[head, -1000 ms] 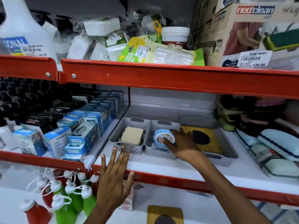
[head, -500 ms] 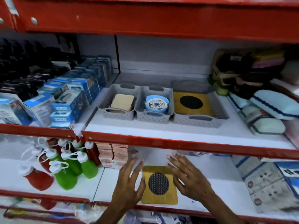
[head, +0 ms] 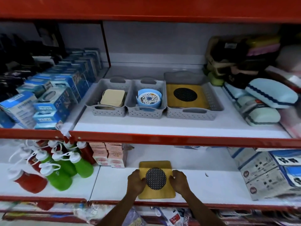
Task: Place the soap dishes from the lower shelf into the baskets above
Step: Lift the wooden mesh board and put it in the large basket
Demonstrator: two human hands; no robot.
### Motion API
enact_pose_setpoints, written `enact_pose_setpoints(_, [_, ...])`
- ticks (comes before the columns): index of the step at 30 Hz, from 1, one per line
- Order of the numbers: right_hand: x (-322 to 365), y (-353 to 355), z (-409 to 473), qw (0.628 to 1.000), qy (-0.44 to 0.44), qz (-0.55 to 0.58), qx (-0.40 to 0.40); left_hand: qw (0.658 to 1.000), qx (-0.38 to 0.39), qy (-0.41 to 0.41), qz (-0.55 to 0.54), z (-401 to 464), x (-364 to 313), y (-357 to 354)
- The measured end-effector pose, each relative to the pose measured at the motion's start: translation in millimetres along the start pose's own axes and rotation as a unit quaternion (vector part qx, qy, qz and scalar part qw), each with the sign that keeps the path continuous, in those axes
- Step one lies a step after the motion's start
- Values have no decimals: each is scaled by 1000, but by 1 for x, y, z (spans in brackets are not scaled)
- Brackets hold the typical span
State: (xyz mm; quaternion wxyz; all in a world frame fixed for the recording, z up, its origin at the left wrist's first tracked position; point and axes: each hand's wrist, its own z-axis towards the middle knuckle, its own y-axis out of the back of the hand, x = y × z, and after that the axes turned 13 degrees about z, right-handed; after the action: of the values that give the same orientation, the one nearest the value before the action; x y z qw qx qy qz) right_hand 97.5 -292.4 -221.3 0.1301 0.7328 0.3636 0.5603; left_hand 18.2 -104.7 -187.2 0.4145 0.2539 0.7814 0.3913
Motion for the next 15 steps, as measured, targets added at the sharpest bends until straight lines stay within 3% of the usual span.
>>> enact_pose_setpoints(3, [5,6,-6,992,-10,113,-47,994,-73,26,-78,4,7,1])
enact_pose_setpoints(6, [13,16,-23,968,41,223,-105,980,-131,24,-149,-8,7,11])
enact_pose_setpoints(10, [35,34,-56,945,117,270,-140,961,-182,-21,-207,-37,6,38])
enact_pose_setpoints(15, [84,71,-99,901,208,336,-179,915,-229,-106,-316,-80,-11,98])
